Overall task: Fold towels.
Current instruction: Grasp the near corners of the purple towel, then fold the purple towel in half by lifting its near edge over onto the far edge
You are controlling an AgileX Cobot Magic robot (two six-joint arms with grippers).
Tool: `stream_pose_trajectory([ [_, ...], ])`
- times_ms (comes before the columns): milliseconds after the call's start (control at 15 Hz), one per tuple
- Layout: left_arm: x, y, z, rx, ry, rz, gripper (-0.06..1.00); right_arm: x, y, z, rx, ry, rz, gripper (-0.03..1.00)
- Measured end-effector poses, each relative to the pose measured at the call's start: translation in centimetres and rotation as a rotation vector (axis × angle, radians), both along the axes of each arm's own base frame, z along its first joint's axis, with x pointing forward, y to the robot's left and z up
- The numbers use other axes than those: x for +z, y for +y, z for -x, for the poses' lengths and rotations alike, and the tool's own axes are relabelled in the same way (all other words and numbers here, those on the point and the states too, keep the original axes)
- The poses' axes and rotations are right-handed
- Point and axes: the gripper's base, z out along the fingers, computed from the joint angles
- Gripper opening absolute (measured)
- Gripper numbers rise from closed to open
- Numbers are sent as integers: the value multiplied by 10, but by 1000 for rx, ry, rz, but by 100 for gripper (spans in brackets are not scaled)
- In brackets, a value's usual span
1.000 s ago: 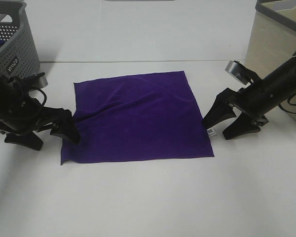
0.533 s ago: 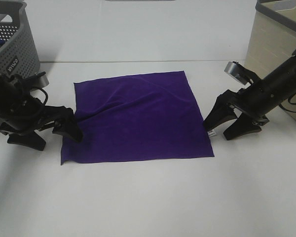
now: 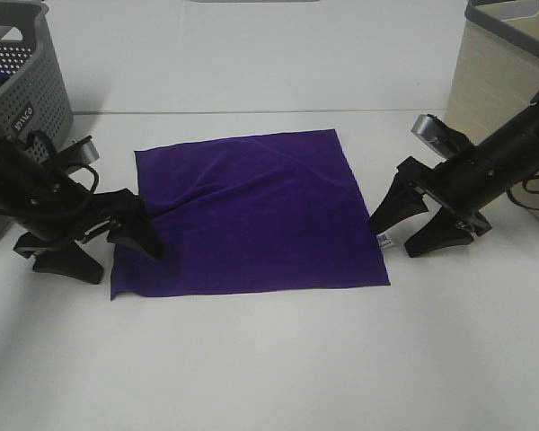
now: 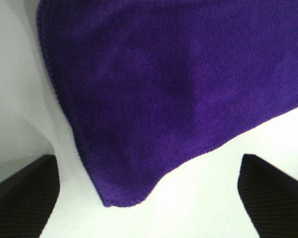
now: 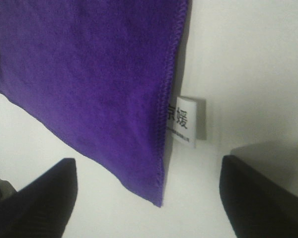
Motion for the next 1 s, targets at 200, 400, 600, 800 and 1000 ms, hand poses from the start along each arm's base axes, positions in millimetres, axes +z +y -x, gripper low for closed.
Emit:
stream_pose_trajectory([
  [200,-7,-48,-14,-47,82,38,80,-9,52,6,78,38,17,71],
  [400,-10,-71,-21,-91,107,-27,61,-8,62,1,101,34,152,45],
  [600,-14,-74,-20,-105,111,-57,18,-9,59,-1,105,26,199,15],
  [800,-16,-74,-20,-113,110,-58,0,-10,59,-1,115,24,210,3],
  [1000,-15,-74,-19,-148,104,-54,0,-8,59,0,126,43,201,3],
])
